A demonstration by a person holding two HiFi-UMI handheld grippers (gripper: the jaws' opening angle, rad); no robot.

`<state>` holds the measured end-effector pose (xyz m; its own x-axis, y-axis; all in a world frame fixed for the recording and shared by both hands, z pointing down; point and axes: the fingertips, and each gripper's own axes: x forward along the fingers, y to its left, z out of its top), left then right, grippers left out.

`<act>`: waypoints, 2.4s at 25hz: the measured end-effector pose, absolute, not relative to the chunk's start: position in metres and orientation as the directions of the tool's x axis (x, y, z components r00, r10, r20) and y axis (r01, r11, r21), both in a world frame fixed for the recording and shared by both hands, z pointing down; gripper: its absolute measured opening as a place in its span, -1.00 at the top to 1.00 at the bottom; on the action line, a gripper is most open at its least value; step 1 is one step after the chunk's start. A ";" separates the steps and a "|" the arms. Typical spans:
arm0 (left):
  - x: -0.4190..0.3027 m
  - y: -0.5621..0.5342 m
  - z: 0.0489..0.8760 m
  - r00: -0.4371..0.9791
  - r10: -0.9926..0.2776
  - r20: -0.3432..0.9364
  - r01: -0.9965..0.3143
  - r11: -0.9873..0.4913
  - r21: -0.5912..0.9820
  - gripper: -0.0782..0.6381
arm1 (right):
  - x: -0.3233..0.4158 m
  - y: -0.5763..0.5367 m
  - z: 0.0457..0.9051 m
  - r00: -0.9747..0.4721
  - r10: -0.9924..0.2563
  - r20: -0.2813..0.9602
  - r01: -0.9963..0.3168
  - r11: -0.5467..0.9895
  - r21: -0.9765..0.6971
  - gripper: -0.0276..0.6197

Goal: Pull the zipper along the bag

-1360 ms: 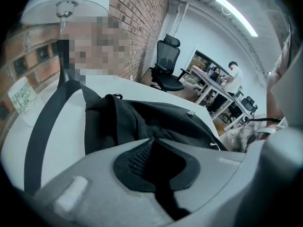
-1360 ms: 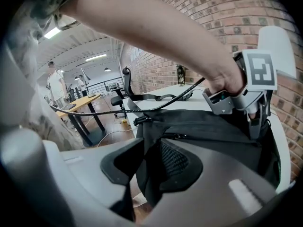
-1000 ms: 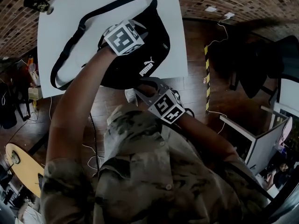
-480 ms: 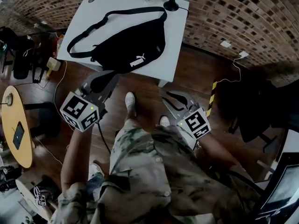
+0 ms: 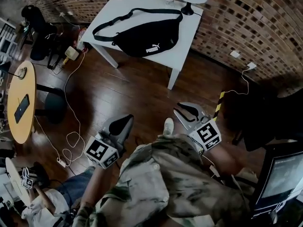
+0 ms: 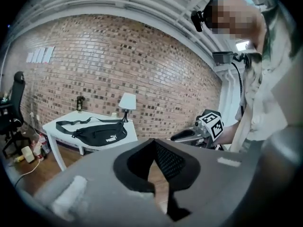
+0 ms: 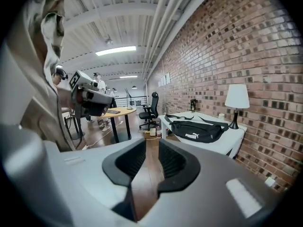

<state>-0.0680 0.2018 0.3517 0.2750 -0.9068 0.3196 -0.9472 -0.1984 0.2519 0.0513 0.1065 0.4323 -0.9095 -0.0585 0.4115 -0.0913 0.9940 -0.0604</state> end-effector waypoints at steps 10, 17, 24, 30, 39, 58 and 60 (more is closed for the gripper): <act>-0.003 0.353 0.346 0.315 -0.911 0.268 -0.935 -0.248 0.254 0.78 | 0.108 0.258 0.378 -0.931 -0.113 0.347 -0.141 0.988 -0.058 0.65; 0.064 0.393 0.342 0.327 -0.905 0.273 -0.927 -0.252 0.277 0.78 | 0.170 0.297 0.356 -0.945 -0.122 0.304 -0.133 0.991 -0.015 0.65; 0.143 0.378 0.320 0.343 -0.906 0.246 -0.923 -0.278 0.265 0.78 | 0.243 0.307 0.333 -0.961 -0.094 0.262 -0.092 0.996 0.020 0.64; 0.207 0.372 0.318 0.364 -0.907 0.212 -0.910 -0.297 0.289 0.78 | 0.301 0.311 0.340 -0.960 -0.119 0.255 -0.126 0.992 -0.009 0.64; 0.247 0.376 0.315 0.370 -0.903 0.220 -0.913 -0.309 0.265 0.78 | 0.335 0.318 0.335 -0.966 -0.107 0.235 -0.109 0.994 0.004 0.65; 0.253 0.379 0.314 0.326 -0.919 0.223 -0.929 -0.268 0.255 0.78 | 0.338 0.320 0.332 -0.971 -0.055 0.232 -0.050 0.998 0.028 0.69; 0.253 0.378 0.315 0.327 -0.918 0.225 -0.928 -0.267 0.259 0.78 | 0.339 0.319 0.332 -0.970 -0.057 0.236 -0.053 0.998 0.023 0.69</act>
